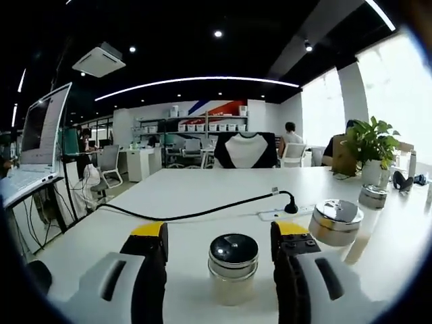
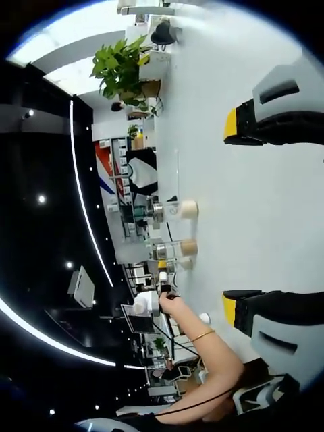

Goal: Rotate the seasoning bottle until the label or dispensing opening points toward the visible target arrow and the bottle remains upright within the marked orientation range

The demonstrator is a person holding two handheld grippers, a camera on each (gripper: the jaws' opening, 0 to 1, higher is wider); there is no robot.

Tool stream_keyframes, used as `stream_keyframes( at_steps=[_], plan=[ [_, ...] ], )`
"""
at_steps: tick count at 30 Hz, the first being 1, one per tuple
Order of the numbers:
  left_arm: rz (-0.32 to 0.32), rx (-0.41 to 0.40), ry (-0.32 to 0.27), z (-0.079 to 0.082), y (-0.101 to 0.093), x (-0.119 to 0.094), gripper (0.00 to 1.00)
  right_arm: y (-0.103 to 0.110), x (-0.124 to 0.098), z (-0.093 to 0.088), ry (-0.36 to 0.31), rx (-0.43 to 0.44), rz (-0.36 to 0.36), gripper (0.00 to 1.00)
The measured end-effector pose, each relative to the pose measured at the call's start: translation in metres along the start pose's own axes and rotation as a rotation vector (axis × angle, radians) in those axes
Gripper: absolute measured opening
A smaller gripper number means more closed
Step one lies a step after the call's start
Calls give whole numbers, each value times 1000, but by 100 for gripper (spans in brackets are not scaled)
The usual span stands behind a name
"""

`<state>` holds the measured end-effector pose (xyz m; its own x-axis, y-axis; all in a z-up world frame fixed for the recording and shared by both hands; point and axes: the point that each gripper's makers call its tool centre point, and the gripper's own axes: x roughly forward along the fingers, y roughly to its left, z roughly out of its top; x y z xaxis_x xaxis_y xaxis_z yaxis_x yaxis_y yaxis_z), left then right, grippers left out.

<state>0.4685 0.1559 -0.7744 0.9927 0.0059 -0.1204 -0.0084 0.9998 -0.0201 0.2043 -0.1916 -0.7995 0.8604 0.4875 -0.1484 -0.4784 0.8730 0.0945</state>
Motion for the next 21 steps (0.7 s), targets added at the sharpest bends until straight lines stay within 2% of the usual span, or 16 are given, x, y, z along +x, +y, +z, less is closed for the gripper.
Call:
stream_keyframes(
  at_steps=[4,12,13,15,21],
  plan=[
    [-12,-9,11,-3,0,5,62,3,2,2,-3,-5,5,89],
    [6,-10,30,-20,0,9,60,10,7,1,10,-13,21,89],
    [-7,-16,50,-24,-3,11,60,11,8,2,10,-18,22,88],
    [-20,-26,48,-25,-7,12,60,11,8,2,13,-25,25,88],
    [-5,-33,73,-33,-4,10,60,10,10,0,23,-25,27,88]
  ],
)
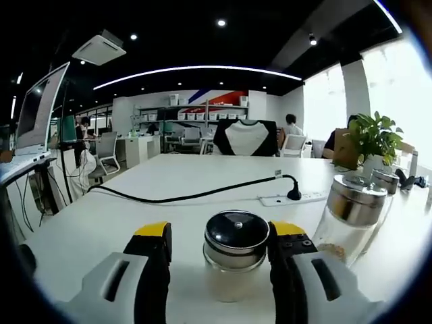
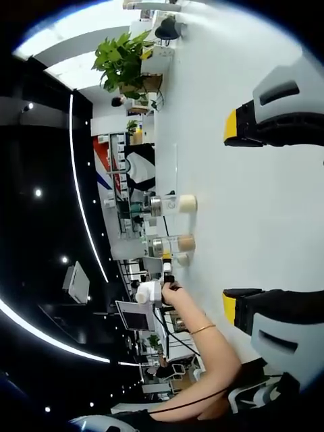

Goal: Rotate the seasoning bottle until the label or dispensing opening points toward the visible target arrow and the bottle remains upright within the marked orientation range

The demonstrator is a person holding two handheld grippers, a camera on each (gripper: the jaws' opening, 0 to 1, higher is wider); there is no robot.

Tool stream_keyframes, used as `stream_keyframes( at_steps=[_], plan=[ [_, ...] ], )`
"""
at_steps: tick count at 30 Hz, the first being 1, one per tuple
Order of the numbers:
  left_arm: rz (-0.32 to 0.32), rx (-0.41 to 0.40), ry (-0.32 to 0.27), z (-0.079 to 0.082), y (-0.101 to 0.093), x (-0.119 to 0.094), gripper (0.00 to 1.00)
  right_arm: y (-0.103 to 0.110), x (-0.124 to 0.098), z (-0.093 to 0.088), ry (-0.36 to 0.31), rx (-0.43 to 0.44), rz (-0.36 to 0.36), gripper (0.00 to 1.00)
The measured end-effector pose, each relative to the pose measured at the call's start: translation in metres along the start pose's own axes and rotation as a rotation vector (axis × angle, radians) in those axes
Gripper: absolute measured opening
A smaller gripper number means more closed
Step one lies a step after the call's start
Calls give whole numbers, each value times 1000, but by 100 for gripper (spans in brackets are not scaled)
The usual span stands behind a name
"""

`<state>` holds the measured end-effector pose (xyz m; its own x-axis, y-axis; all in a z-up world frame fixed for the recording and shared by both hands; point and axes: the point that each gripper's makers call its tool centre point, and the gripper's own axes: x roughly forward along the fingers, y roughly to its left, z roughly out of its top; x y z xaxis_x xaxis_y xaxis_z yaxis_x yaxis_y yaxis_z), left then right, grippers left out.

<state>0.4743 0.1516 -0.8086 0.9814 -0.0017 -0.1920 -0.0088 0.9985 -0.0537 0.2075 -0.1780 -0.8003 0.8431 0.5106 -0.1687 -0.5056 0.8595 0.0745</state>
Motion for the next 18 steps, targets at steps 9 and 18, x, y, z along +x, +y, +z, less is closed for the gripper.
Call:
stream_keyframes(
  at_steps=[9,18],
  plan=[
    [-12,5,34,-18,-9,1,52,6,0,-6,17,9,26,86],
    [-38,-16,-5,-21,-11,-1,48,4,0,-6,12,18,27,86]
  ],
)
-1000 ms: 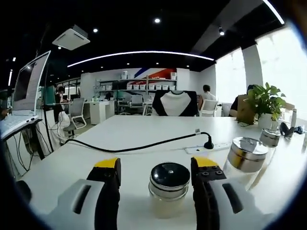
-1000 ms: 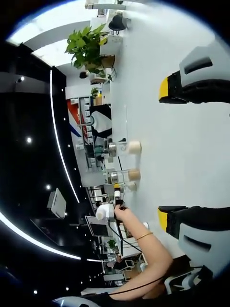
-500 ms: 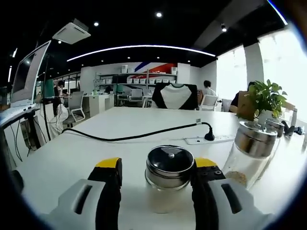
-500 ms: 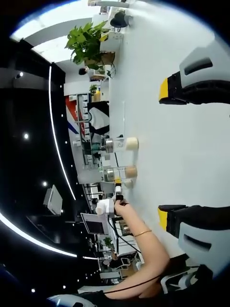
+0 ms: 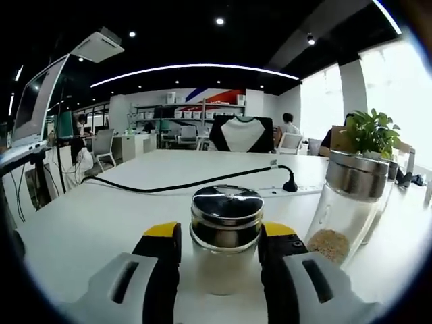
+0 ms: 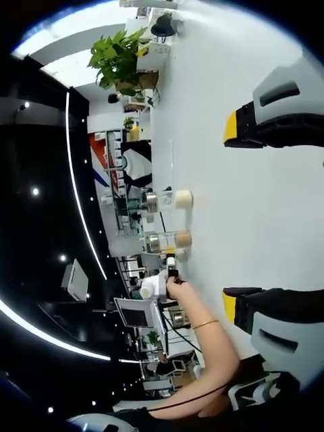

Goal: Rotate the seasoning bottle until the label or dispensing opening points toward the visible target arrow and the bottle remains upright within the marked orientation range

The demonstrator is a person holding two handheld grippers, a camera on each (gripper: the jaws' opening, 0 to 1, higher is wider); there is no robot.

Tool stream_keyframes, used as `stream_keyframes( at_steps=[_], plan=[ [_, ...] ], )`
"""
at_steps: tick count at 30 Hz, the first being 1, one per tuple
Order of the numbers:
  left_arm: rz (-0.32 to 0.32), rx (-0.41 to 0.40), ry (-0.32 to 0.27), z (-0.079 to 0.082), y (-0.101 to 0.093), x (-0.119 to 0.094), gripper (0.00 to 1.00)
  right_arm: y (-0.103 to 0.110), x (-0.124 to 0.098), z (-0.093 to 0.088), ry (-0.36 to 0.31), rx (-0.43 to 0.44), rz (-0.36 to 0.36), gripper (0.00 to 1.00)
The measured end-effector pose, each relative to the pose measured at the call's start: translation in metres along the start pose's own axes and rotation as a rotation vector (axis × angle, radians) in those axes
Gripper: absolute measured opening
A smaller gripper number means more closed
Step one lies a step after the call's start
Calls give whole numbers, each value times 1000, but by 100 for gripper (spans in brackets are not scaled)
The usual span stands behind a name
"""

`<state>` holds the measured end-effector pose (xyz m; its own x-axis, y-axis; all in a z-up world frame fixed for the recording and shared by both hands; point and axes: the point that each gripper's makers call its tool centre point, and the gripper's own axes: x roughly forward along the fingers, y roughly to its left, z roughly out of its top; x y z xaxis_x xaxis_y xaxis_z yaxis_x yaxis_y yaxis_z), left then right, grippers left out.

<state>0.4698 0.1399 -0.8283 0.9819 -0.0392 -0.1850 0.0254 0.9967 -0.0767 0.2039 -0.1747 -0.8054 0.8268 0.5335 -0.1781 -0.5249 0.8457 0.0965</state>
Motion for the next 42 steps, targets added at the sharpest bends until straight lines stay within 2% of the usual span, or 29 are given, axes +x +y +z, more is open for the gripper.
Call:
stream_keyframes(
  at_steps=[3,6,8,17,23,27,30,33,42],
  plan=[
    [-6,5,-6,1,-1,0,47,1,1,-2,4,4,4,86],
    [-20,17,-14,1,-3,0,39,5,4,-1,-9,22,25,85],
    [-16,41,-25,2,-5,0,38,6,4,0,-15,31,29,85],
    [3,39,-41,3,1,0,38,8,8,-3,-5,26,35,85],
    [11,3,-58,5,8,0,37,9,9,-3,-3,28,37,84],
    [7,-1,-72,11,8,-2,37,9,9,-5,1,27,38,84],
    [20,32,-87,17,11,-3,37,10,9,-5,2,29,39,84],
    [21,17,-104,23,12,-6,37,10,8,-6,7,28,40,84],
    [25,19,-110,31,12,-10,37,13,4,-4,11,16,56,84]
  ],
)
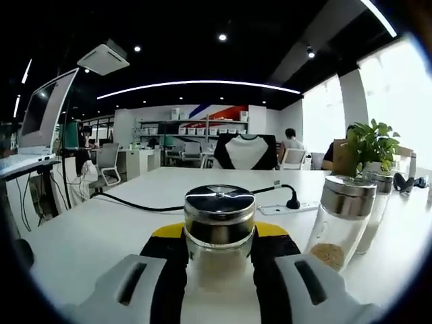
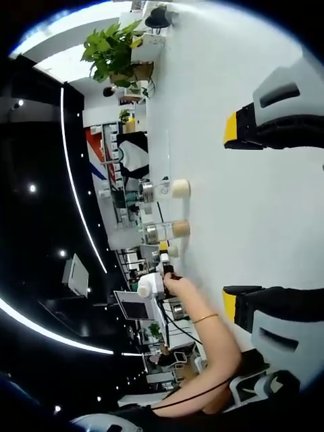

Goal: Rotate the seasoning bottle until the label or dispensing opening points toward the visible target arrow and the bottle remains upright within the marked orientation range

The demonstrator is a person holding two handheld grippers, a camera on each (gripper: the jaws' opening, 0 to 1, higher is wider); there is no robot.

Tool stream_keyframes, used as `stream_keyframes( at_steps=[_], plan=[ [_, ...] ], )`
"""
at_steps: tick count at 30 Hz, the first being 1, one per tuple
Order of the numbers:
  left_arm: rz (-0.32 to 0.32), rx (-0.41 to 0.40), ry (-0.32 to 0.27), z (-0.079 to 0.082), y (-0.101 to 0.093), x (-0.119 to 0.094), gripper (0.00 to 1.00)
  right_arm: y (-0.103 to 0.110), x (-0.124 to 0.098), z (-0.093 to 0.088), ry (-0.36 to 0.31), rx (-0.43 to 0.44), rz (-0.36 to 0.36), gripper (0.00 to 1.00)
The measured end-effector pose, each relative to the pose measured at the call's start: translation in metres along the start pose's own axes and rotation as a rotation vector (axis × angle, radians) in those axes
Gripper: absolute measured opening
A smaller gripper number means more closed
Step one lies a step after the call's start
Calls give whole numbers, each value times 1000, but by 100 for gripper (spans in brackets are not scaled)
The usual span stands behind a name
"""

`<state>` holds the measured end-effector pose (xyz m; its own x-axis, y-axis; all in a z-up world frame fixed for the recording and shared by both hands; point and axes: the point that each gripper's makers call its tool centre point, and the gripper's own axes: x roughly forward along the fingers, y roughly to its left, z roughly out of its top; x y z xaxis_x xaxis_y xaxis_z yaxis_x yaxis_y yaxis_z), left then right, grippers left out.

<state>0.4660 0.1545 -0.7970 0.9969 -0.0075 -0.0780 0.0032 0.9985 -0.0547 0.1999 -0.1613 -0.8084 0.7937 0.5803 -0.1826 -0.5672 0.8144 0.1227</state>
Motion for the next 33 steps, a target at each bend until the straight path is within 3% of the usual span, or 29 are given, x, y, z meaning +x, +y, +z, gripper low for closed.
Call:
stream_keyframes(
  at_steps=[3,11,16,20,33],
  plan=[
    [-35,-31,-30,10,-7,-2,37,2,-2,1,2,-5,3,84],
    [-20,62,-55,28,-8,-12,37,4,-3,4,-3,-10,0,83],
    [-19,27,-91,44,-5,-23,37,5,-2,6,0,-18,-1,83],
    [-49,2,-118,51,-15,-29,37,7,1,7,1,-22,7,83],
    [-77,33,-84,47,-35,-54,37,16,4,5,-7,-13,32,83]
  ],
)
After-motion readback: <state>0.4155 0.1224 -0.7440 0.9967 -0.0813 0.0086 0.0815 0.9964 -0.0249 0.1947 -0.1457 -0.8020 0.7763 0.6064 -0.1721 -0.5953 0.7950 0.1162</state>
